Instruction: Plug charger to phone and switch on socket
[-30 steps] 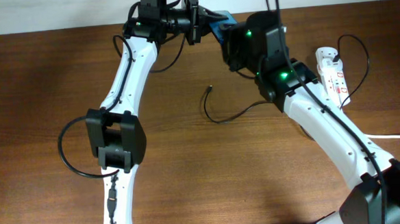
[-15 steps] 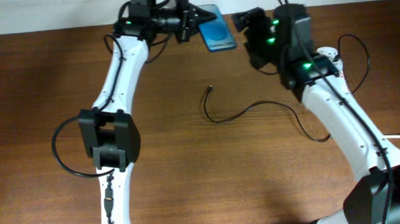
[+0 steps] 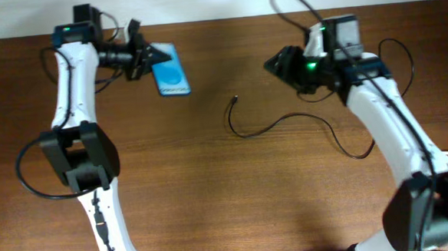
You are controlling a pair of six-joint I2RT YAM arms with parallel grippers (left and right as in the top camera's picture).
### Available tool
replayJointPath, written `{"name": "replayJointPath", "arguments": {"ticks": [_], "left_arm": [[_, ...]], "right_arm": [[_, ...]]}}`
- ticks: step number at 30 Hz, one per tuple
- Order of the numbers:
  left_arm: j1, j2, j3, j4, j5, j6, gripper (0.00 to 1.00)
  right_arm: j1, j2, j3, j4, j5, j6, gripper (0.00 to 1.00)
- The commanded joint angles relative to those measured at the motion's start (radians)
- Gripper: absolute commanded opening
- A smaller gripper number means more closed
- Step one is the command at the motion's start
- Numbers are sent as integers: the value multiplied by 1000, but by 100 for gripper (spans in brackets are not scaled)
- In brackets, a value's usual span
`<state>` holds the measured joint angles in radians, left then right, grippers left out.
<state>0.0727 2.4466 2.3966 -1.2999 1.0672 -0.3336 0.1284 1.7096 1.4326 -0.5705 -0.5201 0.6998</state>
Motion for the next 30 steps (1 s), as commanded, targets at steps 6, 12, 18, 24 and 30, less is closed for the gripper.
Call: {"name": "replayJointPath", "arguments": {"ticks": [6, 12, 18, 24, 30], "left_arm": [[58, -8, 13, -84, -108, 172, 0], [43, -8, 13, -117, -174, 171, 0], [28, -8, 13, -127, -174, 172, 0], [25, -8, 13, -132, -174, 172, 0], [21, -8, 13, -134, -174, 172, 0]], "right_arm": [[115, 214, 5, 2, 24, 43, 45], [143, 317, 5, 41, -11, 88, 40], [169, 380, 5, 116, -8, 87, 40], [200, 416, 5, 174, 20, 88, 40], [200, 456, 5, 203, 27, 87, 40]]}}
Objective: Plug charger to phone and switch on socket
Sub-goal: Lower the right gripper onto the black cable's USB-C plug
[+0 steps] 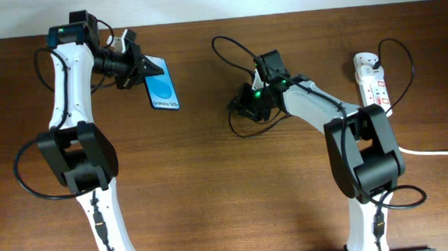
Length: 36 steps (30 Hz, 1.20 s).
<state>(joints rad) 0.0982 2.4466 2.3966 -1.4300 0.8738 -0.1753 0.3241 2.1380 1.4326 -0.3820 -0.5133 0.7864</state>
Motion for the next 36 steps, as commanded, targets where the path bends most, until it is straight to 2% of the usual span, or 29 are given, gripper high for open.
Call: {"name": "replayJointPath", "arguments": {"ticks": [1, 9, 13, 31, 34, 36], "left_arm": [[-5, -8, 13, -4, 19, 13, 0], [-7, -8, 13, -5, 19, 13, 0], [-7, -8, 13, -10, 19, 13, 0], [-7, -8, 13, -16, 19, 13, 0], [-7, -8, 13, -16, 19, 13, 0], [-7, -8, 13, -16, 19, 13, 0]], "right_arm": [[4, 29, 5, 19, 21, 1, 40], [4, 31, 5, 67, 63, 1, 39], [4, 31, 5, 73, 62, 1, 35], [17, 117, 5, 119, 55, 42, 34], [17, 138, 5, 128, 54, 62, 33], [17, 152, 5, 129, 55, 77, 29]]}}
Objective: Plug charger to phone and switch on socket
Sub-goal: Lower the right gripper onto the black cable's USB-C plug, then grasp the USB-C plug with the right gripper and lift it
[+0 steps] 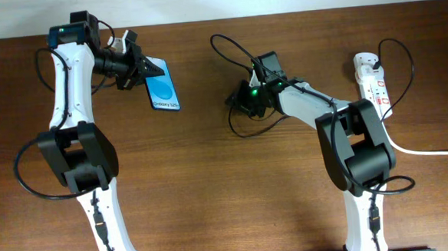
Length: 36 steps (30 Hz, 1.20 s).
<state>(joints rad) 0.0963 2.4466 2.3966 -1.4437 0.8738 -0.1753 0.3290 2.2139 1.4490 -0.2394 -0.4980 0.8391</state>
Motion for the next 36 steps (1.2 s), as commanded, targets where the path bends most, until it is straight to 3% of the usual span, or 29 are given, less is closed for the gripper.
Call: {"name": "replayJointPath", "arguments": {"ticks": [1, 5, 9, 18, 25, 36], "left_arm": [[-5, -8, 13, -2, 19, 13, 0], [-5, -8, 13, -2, 19, 13, 0], [-5, -8, 13, -2, 19, 13, 0], [-5, -8, 13, -3, 20, 13, 0], [-28, -8, 13, -8, 38, 65, 0], [-71, -8, 13, -56, 259, 277, 0]], "right_arm": [[12, 79, -11, -10, 39, 32, 27], [9, 82, -11, -6, 39, 30, 21], [-4, 82, -11, -7, 18, -37, 4], [-140, -2, -10, -32, -343, -410, 4], [-206, -298, -10, -306, -426, -676, 4], [-278, -609, -11, -560, -515, -736, 4]]}}
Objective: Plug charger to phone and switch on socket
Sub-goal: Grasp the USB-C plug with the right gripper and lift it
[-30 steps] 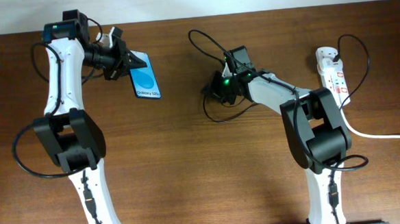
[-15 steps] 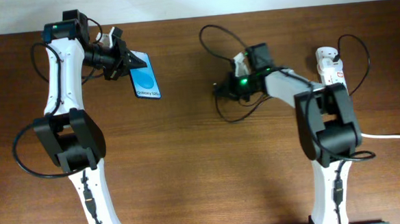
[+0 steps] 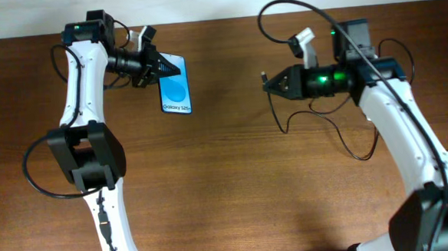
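Observation:
A blue phone hangs tilted above the table at the back left, with my left gripper shut on its upper end. My right gripper is at the centre right, above the table and pointing left toward the phone. It is shut on the plug end of the black charger cable. The rest of the cable trails down onto the table below the right arm. A gap of table separates the plug from the phone. The socket strip is hidden behind the right arm.
The table's back edge and a pale wall run along the top. A white lead leaves the frame at the far right. Each arm's own black wiring loops above it.
My right gripper was low on the table at the cable's end. Now it is farther right and raised, with the plug in its fingers. The left gripper and phone have shifted slightly right.
At first the cable end lay loose mid-table, with my right gripper back by the socket and my left holding the phone. My right gripper was then down at the cable end for two moments. Now it holds the plug up, facing the phone.

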You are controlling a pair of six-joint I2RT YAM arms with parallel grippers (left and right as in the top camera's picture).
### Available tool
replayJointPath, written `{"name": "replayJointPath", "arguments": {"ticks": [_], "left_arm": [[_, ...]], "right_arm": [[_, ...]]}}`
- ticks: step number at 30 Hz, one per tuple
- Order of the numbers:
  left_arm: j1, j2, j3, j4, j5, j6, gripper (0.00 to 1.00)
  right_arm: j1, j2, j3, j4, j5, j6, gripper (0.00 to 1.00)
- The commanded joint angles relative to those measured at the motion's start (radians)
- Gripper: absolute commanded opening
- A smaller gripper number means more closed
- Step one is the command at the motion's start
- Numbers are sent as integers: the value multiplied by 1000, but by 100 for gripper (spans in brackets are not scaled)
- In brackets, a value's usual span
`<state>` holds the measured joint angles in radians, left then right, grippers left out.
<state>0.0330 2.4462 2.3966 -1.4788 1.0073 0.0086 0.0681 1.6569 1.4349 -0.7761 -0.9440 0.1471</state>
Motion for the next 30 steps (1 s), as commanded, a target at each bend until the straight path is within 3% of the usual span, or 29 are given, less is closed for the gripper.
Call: {"name": "replayJointPath", "arguments": {"ticks": [1, 7, 14, 18, 23, 30], "left_arm": [[-10, -8, 13, -29, 147, 103, 0], [-26, -8, 13, -70, 362, 219, 0], [-49, -8, 13, -79, 567, 232, 0], [-68, -8, 13, -104, 567, 228, 0], [-77, -8, 13, -107, 566, 144, 0], [-77, -8, 13, 40, 567, -68, 0]], "right_arm": [[-19, -71, 3, -39, -82, -53, 4], [-19, -191, 3, -127, -130, -111, 4], [-19, -281, 3, -225, -161, -118, 4], [-2, -281, -24, -240, -171, -117, 4], [31, -276, -66, -218, -172, -96, 4], [103, -274, -150, 60, -169, 187, 4]]}}
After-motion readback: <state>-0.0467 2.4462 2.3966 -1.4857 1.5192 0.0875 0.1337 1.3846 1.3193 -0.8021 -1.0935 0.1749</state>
